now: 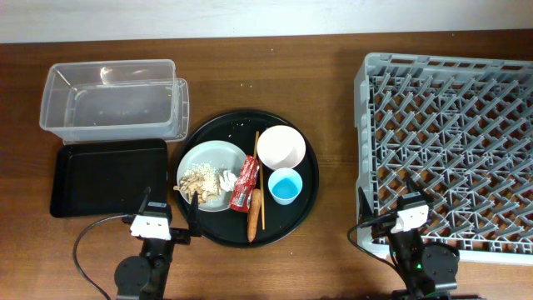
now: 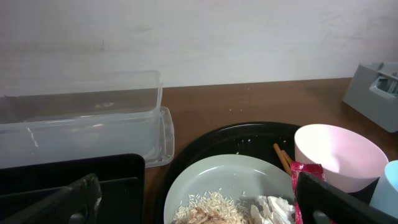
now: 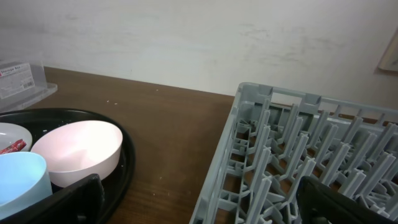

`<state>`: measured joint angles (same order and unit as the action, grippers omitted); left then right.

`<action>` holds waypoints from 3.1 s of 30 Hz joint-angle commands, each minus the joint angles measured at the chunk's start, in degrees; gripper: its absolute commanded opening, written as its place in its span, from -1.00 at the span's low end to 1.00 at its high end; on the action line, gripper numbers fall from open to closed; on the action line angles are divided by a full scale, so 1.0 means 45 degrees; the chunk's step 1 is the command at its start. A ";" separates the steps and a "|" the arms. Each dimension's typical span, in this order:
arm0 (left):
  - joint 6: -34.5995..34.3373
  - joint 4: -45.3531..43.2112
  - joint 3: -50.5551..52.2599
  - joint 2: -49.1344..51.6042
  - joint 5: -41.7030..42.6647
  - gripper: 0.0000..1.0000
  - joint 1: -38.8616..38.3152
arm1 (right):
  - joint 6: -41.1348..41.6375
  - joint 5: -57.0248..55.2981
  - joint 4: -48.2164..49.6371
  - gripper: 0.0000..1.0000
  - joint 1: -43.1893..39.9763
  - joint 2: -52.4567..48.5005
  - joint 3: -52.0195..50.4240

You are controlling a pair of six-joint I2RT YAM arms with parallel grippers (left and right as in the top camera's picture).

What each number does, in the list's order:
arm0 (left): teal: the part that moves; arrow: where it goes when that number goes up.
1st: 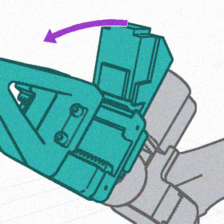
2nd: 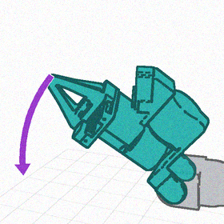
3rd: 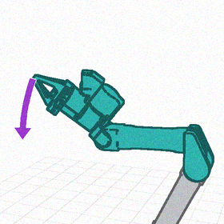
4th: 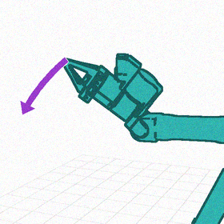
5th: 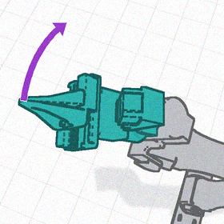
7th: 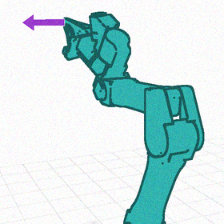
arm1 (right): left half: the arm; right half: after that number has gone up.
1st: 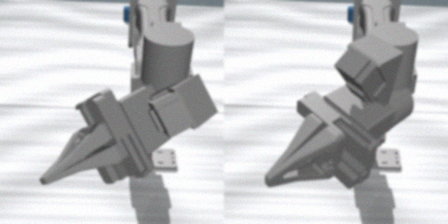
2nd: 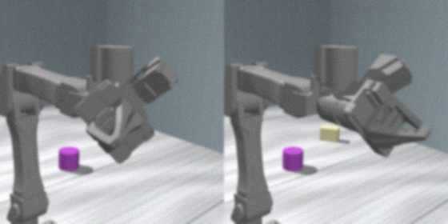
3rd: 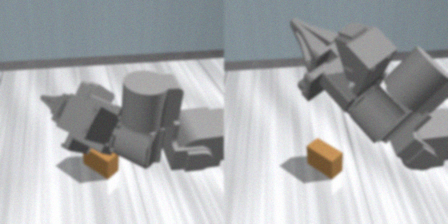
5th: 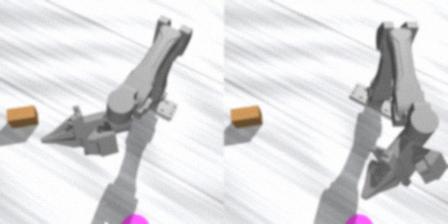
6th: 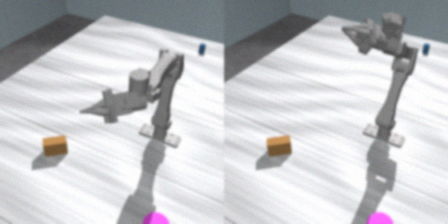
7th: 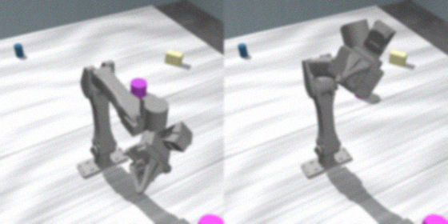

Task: Sort waste into correct bins and load items into the dishwasher rack
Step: 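Grasp the red wrapper with the left gripper and lift toward the clear bin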

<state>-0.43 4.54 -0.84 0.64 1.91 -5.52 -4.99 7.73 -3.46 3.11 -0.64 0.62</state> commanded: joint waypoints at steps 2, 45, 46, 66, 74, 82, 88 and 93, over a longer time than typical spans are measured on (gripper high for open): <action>0.0010 0.0029 0.0063 0.0029 0.0005 0.98 -0.0053 | -0.0078 -0.0068 -0.0078 0.96 0.0078 -0.0019 -0.0068; 0.0005 1.1574 -1.3823 1.4537 0.0311 0.98 -0.0053 | 0.1554 -0.0151 -1.0516 0.96 0.0053 -1.0550 1.0724; 0.0005 1.1176 -1.3823 1.4596 0.0646 0.98 -0.0053 | 0.1554 -0.0151 -1.0520 0.96 0.0058 -1.0550 1.0724; 0.0010 0.6547 -1.3823 2.1648 0.0937 0.84 -0.4386 | 0.1549 -0.0170 -1.0511 0.97 0.0053 -1.0608 1.0724; 0.0005 0.5717 -1.3823 2.2265 0.0942 0.55 -0.4386 | 0.1549 -0.0170 -1.0506 0.96 0.0053 -1.0608 1.0724; 0.0005 0.5644 -1.3809 2.2644 0.0942 0.41 -0.4527 | 0.1549 -0.0170 -1.0467 0.96 0.0053 -1.0608 1.0724; 0.0005 0.5663 -1.3809 2.2644 0.0947 -0.45 -0.4527 | 0.1549 -0.0170 -1.0472 0.96 0.0058 -1.0608 1.0724; 0.0005 0.5673 -1.3940 2.2634 0.0942 -1.00 -0.4512 | 0.1549 -0.0170 -1.0472 0.96 0.0058 -1.0608 1.0724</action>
<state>-0.38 30.17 -62.39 101.91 6.52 -25.61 2.37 7.31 -50.78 3.11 -48.34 47.57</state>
